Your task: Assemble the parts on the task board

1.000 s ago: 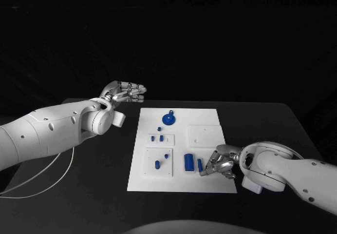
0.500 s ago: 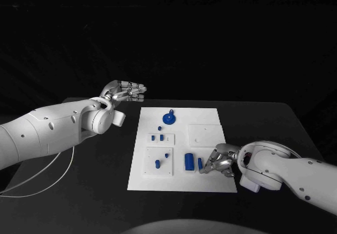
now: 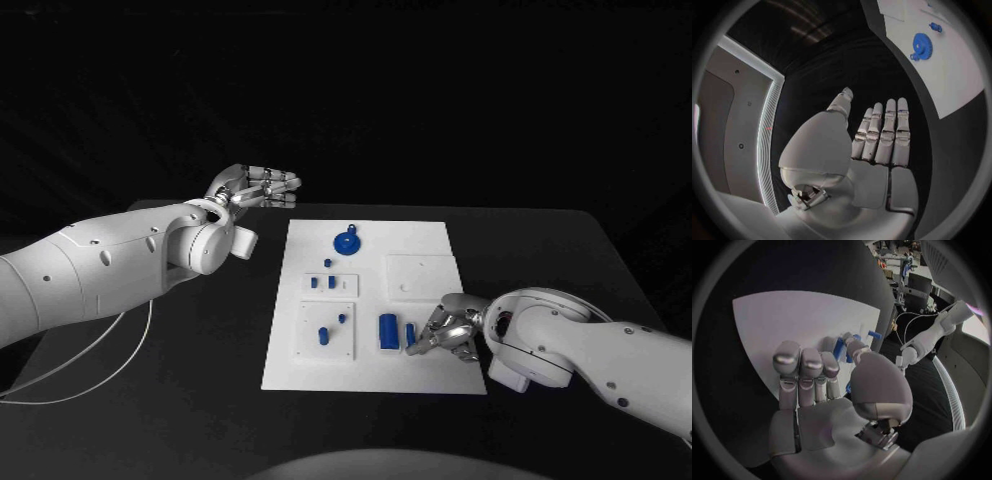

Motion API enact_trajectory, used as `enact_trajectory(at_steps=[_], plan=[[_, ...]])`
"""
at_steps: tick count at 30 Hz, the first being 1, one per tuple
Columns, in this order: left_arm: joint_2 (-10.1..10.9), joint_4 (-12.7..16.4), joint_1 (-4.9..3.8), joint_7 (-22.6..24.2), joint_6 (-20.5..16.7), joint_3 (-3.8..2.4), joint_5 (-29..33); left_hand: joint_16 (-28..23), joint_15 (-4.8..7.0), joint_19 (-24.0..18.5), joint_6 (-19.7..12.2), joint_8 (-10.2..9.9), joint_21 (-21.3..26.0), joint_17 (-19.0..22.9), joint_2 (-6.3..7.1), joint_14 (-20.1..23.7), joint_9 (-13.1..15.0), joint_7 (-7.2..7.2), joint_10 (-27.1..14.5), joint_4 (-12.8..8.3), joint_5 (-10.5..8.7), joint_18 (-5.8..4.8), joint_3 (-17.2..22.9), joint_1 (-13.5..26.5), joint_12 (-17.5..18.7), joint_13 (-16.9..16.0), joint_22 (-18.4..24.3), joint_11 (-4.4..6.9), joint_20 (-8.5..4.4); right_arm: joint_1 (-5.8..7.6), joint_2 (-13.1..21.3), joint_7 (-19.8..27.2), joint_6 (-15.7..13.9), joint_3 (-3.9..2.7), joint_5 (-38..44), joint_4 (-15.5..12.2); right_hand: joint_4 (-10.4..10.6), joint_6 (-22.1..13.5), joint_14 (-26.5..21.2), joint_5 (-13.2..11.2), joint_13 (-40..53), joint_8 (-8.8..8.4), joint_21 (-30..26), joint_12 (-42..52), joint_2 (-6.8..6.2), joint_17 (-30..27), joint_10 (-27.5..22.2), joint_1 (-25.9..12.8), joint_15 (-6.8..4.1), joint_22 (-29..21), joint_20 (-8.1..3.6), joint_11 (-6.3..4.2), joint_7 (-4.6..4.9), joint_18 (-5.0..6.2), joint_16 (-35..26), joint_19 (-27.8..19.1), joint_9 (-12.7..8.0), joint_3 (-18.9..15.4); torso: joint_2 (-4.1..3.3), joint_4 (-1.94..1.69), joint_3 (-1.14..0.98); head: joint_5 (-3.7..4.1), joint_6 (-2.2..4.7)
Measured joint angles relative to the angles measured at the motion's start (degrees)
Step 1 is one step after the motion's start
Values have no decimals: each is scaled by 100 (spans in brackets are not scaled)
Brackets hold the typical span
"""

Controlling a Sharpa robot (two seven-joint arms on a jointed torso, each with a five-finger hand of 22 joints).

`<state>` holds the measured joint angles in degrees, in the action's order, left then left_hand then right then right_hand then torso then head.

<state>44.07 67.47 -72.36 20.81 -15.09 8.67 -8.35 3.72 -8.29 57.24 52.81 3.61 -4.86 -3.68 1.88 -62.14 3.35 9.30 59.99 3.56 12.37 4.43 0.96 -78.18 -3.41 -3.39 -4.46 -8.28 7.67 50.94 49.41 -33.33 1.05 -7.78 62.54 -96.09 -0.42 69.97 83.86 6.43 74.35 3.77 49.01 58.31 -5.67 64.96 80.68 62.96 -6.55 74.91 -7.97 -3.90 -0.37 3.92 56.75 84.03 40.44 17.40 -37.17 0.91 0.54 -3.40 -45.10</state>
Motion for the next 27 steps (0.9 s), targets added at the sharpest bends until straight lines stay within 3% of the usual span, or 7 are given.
enact_trajectory(at_steps=[3, 6, 15, 19, 21, 25, 27], plan=[[-1, 0, 0, -2, 3, 1, 0, 0, 0, 0, 0, 0, 0, 0, 0, 0, 0, 0, 0, 0, 0, 0, 0, 0, 0, 0, 0, 0, 0, -2, -28, -24, 18, 1, -2, 51, -167, 2, 0, 89, 0, 1, 0, 0, 20, -9, 0, 13, 0, 0, 0, 0, -2, 0, 0, 0, 2, -5, 0, -1, 0, 1, 0], [-1, -1, 0, -3, 5, 1, 0, 0, 0, 0, 0, 0, 0, 0, 0, 0, 0, 0, 0, 0, 0, 0, 0, 0, 0, 0, 0, 0, 0, -5, -47, -47, 35, 3, -2, 112, -383, 20, 0, 111, 0, 21, 0, 0, 118, -9, 0, -22, 0, 0, 0, 0, -19, 0, -22, 0, -10, -33, 1, -1, 0, 4, 0], [1, -1, 0, -9, 11, 3, 0, 0, 0, 0, 0, 0, 0, 0, 0, 0, 0, 0, 0, 0, 0, 0, 0, 0, 0, 0, 0, 0, 0, -11, -82, -33, 102, -17, -16, 185, -409, 47, -1, 178, -1, 50, 0, 0, 132, -9, 0, -41, 1, 0, 0, 0, -27, 0, -22, 0, -50, -48, 1, -2, 1, 6, 1], [2, 0, 0, -11, 14, 3, 0, 0, 0, 0, 0, 0, 0, 0, 0, 0, 0, 0, 0, 0, 0, 0, 0, 0, 0, 0, 0, 0, 0, -16, -79, -11, 110, -18, -21, 201, -224, 58, -1, 179, -1, 55, 0, 0, 36, -9, 0, -128, 1, 0, 0, 0, -37, 0, -22, 0, -45, -150, 1, -2, 0, 6, 3], [2, 0, 0, -12, 15, 3, 0, 0, 0, 0, 0, 0, 0, 0, 0, 0, 0, 0, 0, 0, 0, 0, 0, 0, 0, 0, 0, 0, 0, -19, -73, 8, 110, -18, -25, 202, 40, 57, -1, 155, -1, 55, 0, 0, -115, -9, 0, -61, 2, 0, 0, 0, -34, 0, -22, 0, -17, -258, 1, -1, 0, 6, 4], [4, 1, 0, -13, 16, 4, 0, 0, 0, 0, 0, 0, 0, 0, 0, 0, 0, 0, 0, 0, 0, 0, 0, 0, 0, 0, 0, 0, 0, -24, -46, 64, 112, -16, -47, 193, 405, 15, -2, 183, -2, 54, -48, -16, -273, -18, -4, 64, 2, 0, 0, 4, 30, 0, -27, 0, 11, -798, 1, 0, 0, 7, 16], [5, 1, 0, -13, 17, 4, 0, 0, 0, 0, 0, 0, 0, 0, 0, 0, 0, 0, 0, 0, 0, 0, 0, 0, 0, 0, 0, 0, 0, -27, -19, 105, 121, -16, -68, 180, 574, -21, -10, 200, -12, 38, -128, -75, -345, -52, -48, 135, 10, 0, 0, 48, 65, 0, -98, 0, -95, -1080, 4, 0, -1, 10, 25]])
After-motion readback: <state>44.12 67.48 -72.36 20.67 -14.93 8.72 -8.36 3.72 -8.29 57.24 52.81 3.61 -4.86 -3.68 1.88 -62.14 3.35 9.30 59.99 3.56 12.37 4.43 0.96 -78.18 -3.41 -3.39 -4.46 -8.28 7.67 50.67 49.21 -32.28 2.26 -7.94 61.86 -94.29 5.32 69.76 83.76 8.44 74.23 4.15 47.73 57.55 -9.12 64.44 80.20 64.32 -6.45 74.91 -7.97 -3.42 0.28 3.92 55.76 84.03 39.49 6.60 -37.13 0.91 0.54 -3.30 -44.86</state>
